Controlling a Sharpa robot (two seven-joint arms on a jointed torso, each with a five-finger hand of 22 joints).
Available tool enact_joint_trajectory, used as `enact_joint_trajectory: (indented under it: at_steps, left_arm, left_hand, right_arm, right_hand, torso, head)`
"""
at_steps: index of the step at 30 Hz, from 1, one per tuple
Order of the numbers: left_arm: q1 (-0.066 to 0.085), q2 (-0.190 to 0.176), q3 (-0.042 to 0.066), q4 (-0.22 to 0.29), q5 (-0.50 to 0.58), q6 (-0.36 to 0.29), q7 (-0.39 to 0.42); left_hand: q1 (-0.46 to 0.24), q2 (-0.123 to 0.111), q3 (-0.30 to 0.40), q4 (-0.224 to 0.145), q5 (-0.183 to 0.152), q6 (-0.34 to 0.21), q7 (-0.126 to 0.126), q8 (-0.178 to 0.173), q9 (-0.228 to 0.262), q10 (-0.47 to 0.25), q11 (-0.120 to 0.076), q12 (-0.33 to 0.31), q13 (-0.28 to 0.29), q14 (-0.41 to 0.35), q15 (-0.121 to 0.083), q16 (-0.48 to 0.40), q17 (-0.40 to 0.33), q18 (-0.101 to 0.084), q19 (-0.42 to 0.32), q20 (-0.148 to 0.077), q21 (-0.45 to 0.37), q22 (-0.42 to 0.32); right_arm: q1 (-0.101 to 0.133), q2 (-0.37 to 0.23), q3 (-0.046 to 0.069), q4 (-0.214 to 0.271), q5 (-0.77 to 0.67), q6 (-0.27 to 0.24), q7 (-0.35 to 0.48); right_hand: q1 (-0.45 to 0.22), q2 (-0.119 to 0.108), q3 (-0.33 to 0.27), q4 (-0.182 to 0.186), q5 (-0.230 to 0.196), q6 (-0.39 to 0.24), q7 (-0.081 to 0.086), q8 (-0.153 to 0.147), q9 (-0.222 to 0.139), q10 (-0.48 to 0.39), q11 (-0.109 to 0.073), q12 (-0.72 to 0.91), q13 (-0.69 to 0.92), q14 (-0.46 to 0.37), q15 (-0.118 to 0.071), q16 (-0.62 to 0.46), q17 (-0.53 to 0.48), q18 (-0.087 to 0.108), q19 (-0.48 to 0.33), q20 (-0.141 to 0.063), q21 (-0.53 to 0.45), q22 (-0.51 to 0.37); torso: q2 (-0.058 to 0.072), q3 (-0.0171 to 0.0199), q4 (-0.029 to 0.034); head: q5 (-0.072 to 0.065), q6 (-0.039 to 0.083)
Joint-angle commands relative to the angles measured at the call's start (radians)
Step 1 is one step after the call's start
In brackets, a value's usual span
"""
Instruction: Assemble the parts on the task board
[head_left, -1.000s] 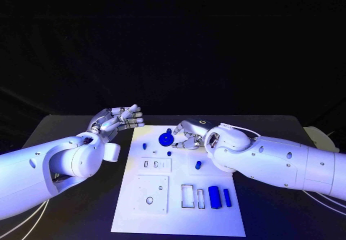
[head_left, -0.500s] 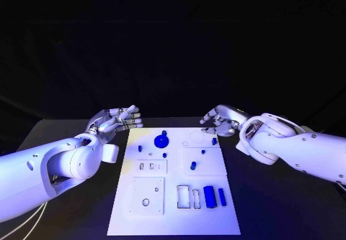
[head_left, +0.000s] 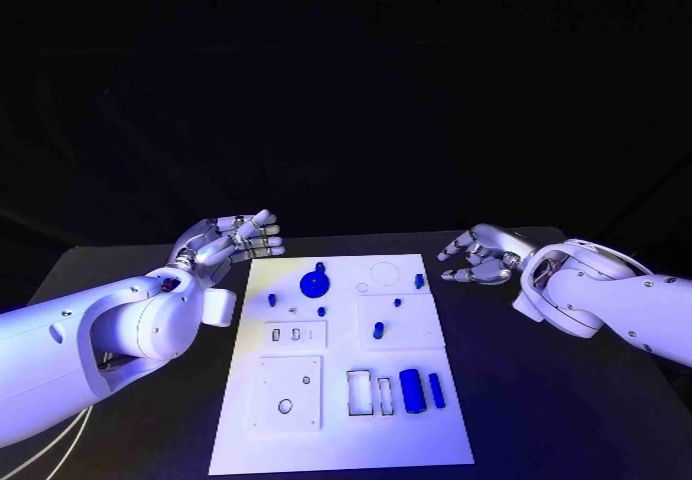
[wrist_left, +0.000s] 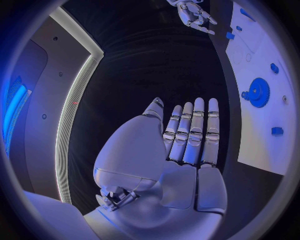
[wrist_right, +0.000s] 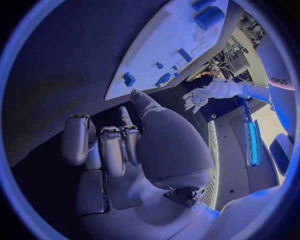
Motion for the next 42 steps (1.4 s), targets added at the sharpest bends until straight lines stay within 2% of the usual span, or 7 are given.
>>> enact_joint_trajectory:
  at_steps: [1, 5, 10, 14, 21, 27, 42]
  left_arm:
    - [0.0, 0.001, 0.0, 0.002, -0.002, 0.025, 0.016]
    - [0.0, 0.0, 0.0, 0.001, -0.002, 0.025, 0.015]
    - [0.0, -0.001, 0.0, 0.0, -0.002, 0.025, 0.015]
    - [0.0, -0.002, 0.0, 0.0, -0.002, 0.025, 0.015]
    - [0.0, -0.001, 0.0, 0.0, -0.002, 0.025, 0.015]
    - [0.0, -0.001, 0.0, -0.001, -0.002, 0.024, 0.014]
    - [0.0, 0.0, 0.0, -0.002, -0.002, 0.025, 0.013]
  left_hand:
    - [0.002, -0.005, -0.005, 0.001, -0.001, 0.0, 0.005, -0.007, 0.0, 0.003, 0.007, -0.003, -0.001, -0.003, 0.005, -0.004, 0.001, 0.011, -0.005, 0.001, -0.002, -0.001]
    - [0.002, -0.005, -0.005, 0.001, -0.001, 0.0, 0.005, -0.007, 0.0, 0.003, 0.007, -0.003, -0.001, -0.003, 0.005, -0.004, 0.001, 0.011, -0.005, 0.001, -0.002, -0.001]
    - [0.004, -0.005, -0.005, 0.0, 0.0, 0.001, 0.005, -0.007, 0.0, 0.003, 0.007, -0.004, 0.0, -0.002, 0.005, -0.005, 0.001, 0.011, -0.005, 0.001, -0.002, -0.001]
    - [0.005, -0.004, -0.004, -0.001, 0.0, 0.001, 0.004, -0.008, 0.0, 0.003, 0.007, -0.004, 0.0, -0.002, 0.005, -0.005, 0.002, 0.011, -0.006, 0.001, -0.002, -0.002]
    - [0.007, -0.004, -0.003, -0.003, 0.001, 0.001, 0.004, -0.008, 0.0, 0.003, 0.007, -0.005, 0.0, -0.002, 0.005, -0.006, 0.002, 0.011, -0.006, 0.001, -0.002, -0.002]
    - [0.007, -0.004, -0.003, -0.003, 0.001, 0.001, 0.004, -0.008, 0.0, 0.003, 0.007, -0.005, 0.0, -0.002, 0.005, -0.006, 0.002, 0.011, -0.006, 0.001, -0.002, -0.002]
    - [0.007, -0.004, -0.003, -0.003, 0.001, 0.001, 0.004, -0.008, 0.0, 0.003, 0.007, -0.005, 0.0, -0.002, 0.005, -0.006, 0.002, 0.011, -0.006, 0.001, -0.002, -0.002]
  right_arm:
    - [-0.01, 0.011, 0.0, -0.03, -0.001, 0.01, 0.043]
    - [-0.015, 0.027, 0.0, -0.055, -0.002, 0.006, 0.047]
    - [-0.02, 0.054, 0.0, -0.081, -0.002, 0.003, 0.047]
    - [-0.026, 0.075, 0.0, -0.096, -0.002, 0.005, 0.045]
    - [-0.034, 0.096, 0.0, -0.108, -0.001, 0.013, 0.043]
    - [-0.041, 0.101, 0.0, -0.105, -0.001, 0.031, 0.044]
    - [-0.049, 0.122, 0.0, -0.115, 0.0, 0.031, 0.039]
  right_hand:
    - [0.003, -0.01, -0.003, -0.002, -0.004, -0.008, 0.001, -0.004, -0.001, -0.006, 0.001, -0.005, 0.131, 0.078, -0.001, -0.005, 0.172, 0.01, -0.006, -0.002, -0.006, -0.001]
    - [0.003, -0.011, -0.004, -0.003, -0.003, -0.011, 0.001, -0.006, -0.002, -0.006, 0.002, -0.005, 0.131, 0.079, 0.0, -0.003, 0.176, 0.009, -0.004, -0.001, -0.004, 0.002]
    - [0.003, -0.011, -0.004, -0.003, -0.003, -0.012, 0.001, -0.006, -0.003, -0.004, 0.002, -0.004, 0.133, 0.08, 0.0, -0.002, 0.179, 0.009, -0.002, -0.001, -0.002, 0.004]
    - [-0.001, -0.009, -0.005, -0.001, -0.003, -0.014, 0.002, -0.007, -0.003, -0.003, 0.002, -0.003, 0.134, 0.081, 0.0, 0.0, 0.183, 0.008, 0.0, -0.001, 0.001, 0.007]
    - [-0.008, -0.006, -0.006, 0.003, -0.002, -0.012, 0.003, -0.006, -0.003, -0.002, 0.003, -0.002, 0.135, 0.082, 0.001, 0.002, 0.187, 0.007, 0.003, 0.0, 0.003, 0.009]
    - [-0.01, -0.004, -0.007, 0.003, 0.0, -0.008, 0.003, -0.004, -0.003, 0.001, 0.003, 0.0, 0.138, 0.083, 0.001, 0.004, 0.191, 0.007, 0.005, 0.0, 0.004, 0.011]
    - [-0.013, -0.002, -0.008, 0.004, 0.004, 0.0, 0.004, 0.0, -0.002, 0.006, 0.004, 0.004, 0.143, 0.086, 0.002, 0.009, 0.199, 0.005, 0.01, 0.001, 0.01, 0.018]
  torso:
    - [0.001, 0.0009, 0.0012]
    - [0.003, 0.0017, 0.0033]
    - [0.007, 0.0056, 0.0065]
    - [0.008, 0.0073, 0.0058]
    - [0.007, 0.0051, 0.0068]
    - [0.006, 0.006, 0.0058]
    - [0.006, 0.0051, 0.0072]
  head:
    - [0.001, 0.0]
    - [0.003, -0.001]
    - [0.002, -0.003]
    - [0.005, -0.004]
    - [0.01, -0.01]
    - [0.013, -0.017]
    - [0.012, -0.015]
